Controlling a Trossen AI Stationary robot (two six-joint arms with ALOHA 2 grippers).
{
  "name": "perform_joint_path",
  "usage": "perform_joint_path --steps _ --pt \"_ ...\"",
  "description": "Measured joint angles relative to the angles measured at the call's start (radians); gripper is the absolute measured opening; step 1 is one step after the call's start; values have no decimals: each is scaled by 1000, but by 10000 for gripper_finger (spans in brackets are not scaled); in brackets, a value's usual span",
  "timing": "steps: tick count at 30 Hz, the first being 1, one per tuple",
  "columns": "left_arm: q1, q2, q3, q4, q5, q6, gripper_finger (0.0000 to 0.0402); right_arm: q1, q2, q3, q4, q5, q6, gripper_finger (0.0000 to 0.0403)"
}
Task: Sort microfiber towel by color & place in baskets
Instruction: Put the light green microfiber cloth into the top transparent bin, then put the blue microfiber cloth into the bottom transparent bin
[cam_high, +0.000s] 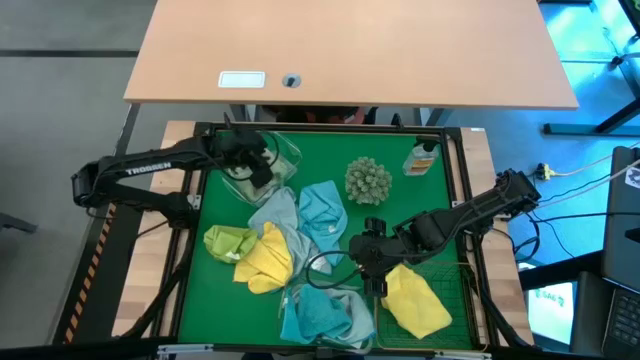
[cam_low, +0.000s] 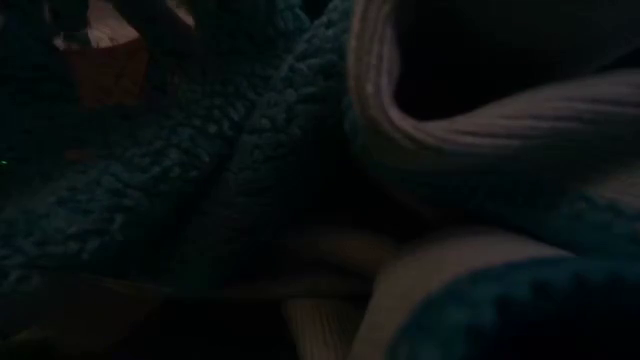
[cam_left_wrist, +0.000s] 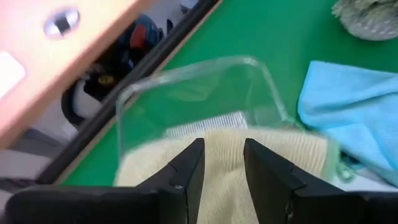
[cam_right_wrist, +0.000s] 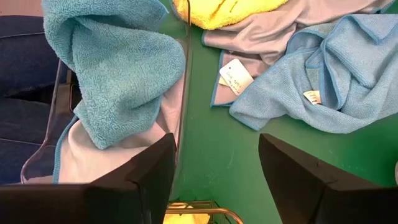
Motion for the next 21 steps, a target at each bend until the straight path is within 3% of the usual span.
perform_joint_path --steps 6,9,14,21 --pt "-10 -2 171 -184 1 8 108 0 0 0 0 7 0 230" --pt "-26 -2 248 -263 6 8 108 0 0 0 -1 87 0 230" --pt "-63 -27 306 -303 145 7 108 -3 0 0 -2 214 -53 230" --pt "-150 -44 306 -298 261 -26 108 -64 10 -22 48 226 -117 230"
